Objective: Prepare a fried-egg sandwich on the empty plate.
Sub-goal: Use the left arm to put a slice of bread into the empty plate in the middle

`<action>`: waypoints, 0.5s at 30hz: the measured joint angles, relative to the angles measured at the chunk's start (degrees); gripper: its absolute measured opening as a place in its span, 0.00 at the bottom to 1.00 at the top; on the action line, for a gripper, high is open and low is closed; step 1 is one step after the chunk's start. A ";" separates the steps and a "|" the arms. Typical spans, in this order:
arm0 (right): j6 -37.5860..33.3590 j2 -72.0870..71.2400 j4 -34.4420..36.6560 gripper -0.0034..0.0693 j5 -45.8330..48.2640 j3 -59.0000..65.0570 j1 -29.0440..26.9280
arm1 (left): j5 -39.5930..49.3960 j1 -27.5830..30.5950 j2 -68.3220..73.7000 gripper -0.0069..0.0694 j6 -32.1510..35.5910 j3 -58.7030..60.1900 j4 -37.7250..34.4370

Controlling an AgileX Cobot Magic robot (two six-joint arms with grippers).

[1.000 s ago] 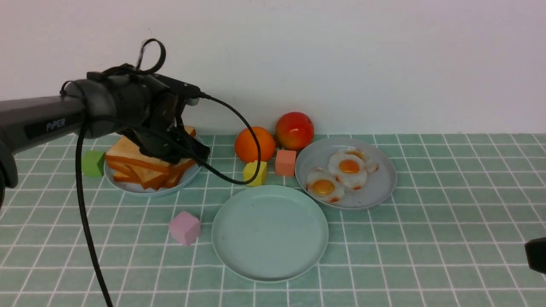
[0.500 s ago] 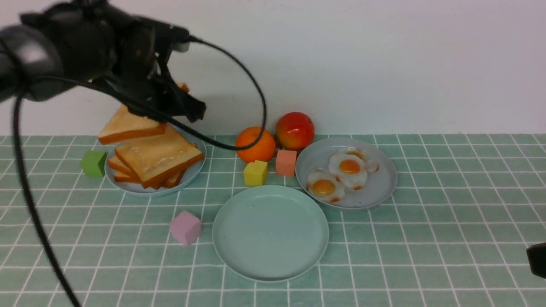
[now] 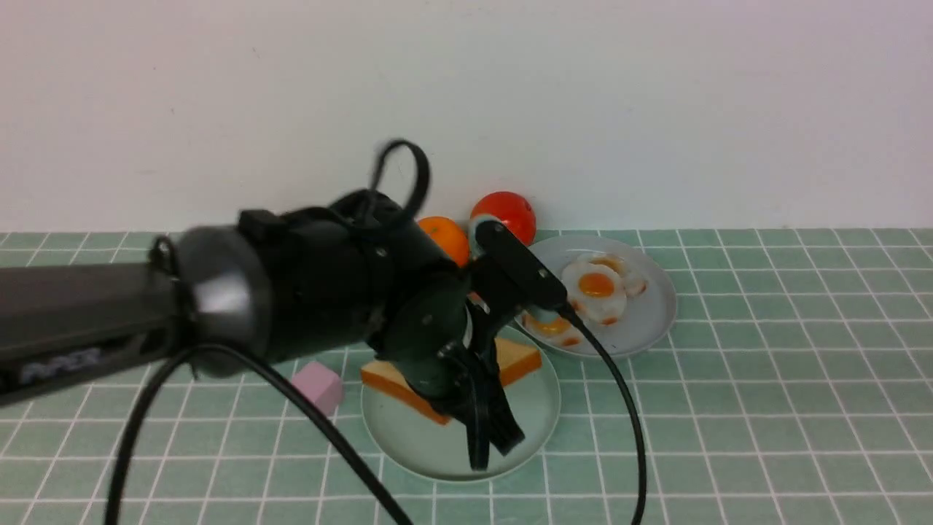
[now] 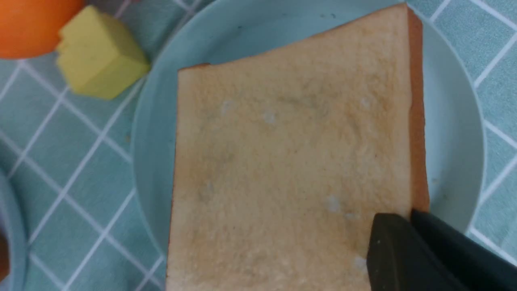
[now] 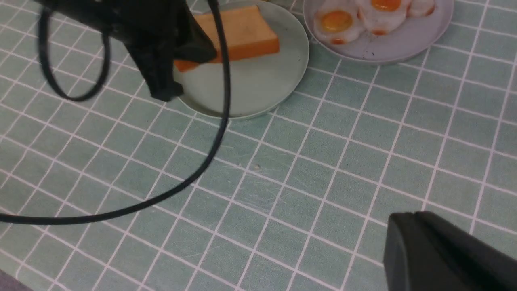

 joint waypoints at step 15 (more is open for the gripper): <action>0.00 0.00 0.05 0.08 0.24 0.00 0.00 | -3.31 0.00 3.40 0.16 0.00 0.00 0.86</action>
